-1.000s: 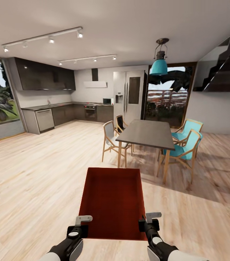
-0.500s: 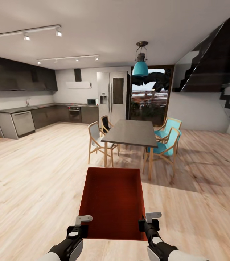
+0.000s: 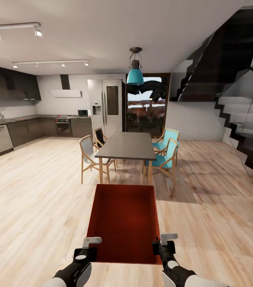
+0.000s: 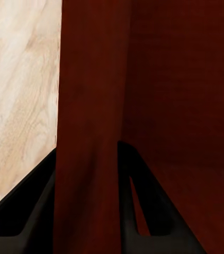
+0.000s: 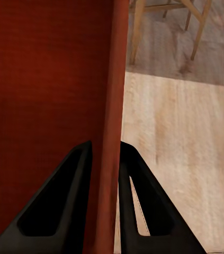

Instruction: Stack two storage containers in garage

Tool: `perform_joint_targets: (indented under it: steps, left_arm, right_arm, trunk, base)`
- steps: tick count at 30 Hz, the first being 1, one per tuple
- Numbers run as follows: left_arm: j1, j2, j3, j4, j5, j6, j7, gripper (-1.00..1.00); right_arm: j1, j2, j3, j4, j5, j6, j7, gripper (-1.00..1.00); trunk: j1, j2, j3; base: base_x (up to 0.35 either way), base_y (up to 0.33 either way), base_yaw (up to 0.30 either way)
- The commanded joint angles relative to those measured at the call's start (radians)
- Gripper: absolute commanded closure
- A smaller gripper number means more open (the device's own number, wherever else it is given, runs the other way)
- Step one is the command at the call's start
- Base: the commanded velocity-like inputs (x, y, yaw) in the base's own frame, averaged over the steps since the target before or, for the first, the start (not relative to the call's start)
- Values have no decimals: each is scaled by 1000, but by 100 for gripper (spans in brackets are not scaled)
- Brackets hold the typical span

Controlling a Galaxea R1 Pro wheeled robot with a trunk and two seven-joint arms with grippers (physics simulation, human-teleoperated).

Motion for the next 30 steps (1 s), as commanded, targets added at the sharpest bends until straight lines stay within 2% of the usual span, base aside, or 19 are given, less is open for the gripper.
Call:
perform_joint_targets:
  steps: [1,30]
  left_arm:
    - [0,1,-2,4,19,1,11,100]
    - [1,1,-2,4,19,1,11,100]
  right_arm:
    - [-2,0,-25,-1,-22,-60,-11,100]
    - [-2,0,-25,-1,-22,-60,-10,100]
  trunk:
    - [0,-1,-1]
    - [0,-1,7]
  base:
    - [0,0,-283]
    - [0,0,-283]
